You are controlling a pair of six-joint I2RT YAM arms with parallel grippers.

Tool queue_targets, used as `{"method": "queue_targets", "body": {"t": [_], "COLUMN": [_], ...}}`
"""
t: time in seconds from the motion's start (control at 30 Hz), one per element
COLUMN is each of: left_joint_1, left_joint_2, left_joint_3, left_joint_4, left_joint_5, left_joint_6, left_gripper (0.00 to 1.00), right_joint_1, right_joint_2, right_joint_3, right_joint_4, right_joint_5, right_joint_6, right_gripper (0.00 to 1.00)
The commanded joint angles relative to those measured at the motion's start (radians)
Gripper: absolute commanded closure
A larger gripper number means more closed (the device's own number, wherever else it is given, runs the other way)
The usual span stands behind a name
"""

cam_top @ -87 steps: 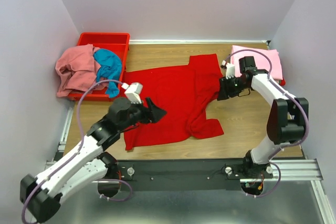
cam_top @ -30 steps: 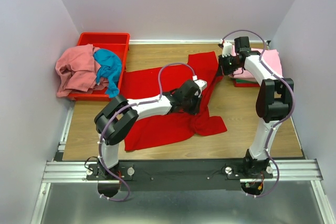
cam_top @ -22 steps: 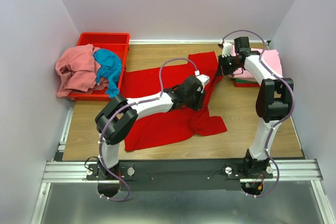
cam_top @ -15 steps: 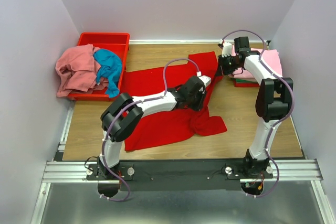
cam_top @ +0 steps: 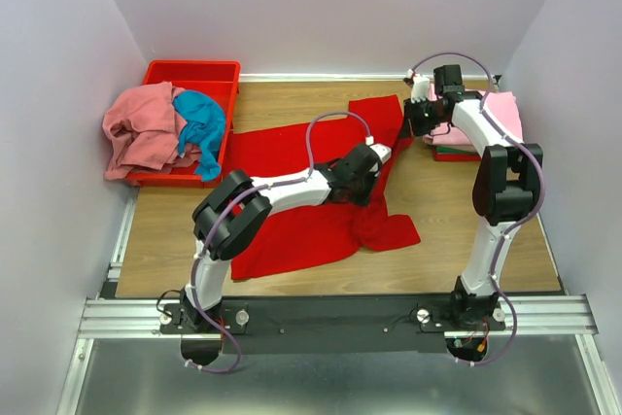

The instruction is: Fold and stack the t-shirts

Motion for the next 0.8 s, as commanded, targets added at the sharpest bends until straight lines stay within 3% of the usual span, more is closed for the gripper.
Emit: {"method": "queue_targets", "body": {"t": [0.0,0.27,0.4,0.77], "left_joint_1": [0.000,0.074,0.138,0.204], "left_joint_2": [-0.104,-0.244,-0.229,-0.195], "left_joint_3": [-0.032,-0.172,-0.256,-0.391], "left_joint_4": [0.077,0.284,0.397,0.618], "left_joint_5": [-0.021,0.158,0.300,0.497], "left_joint_6": [-0.008,-0.106,-0.168,-0.261], "left_gripper": [1.00,1.00,1.00,1.00], "right_joint_1": [0.002,0.009,0.027,0.091], "right_joint_2": [0.024,0.067,0.111,0.193], "right_joint_3": [0.054,0.138,0.191,0.326], "right_joint_4": [-0.007,-0.021,-0.023,-0.027], "right_joint_5": [-0.021,-0.038,-0.047,-0.030], "right_joint_6": [0.005,0.027,0.042,0.051], "right_gripper": [0.98,0.98,0.98,0.97]}}
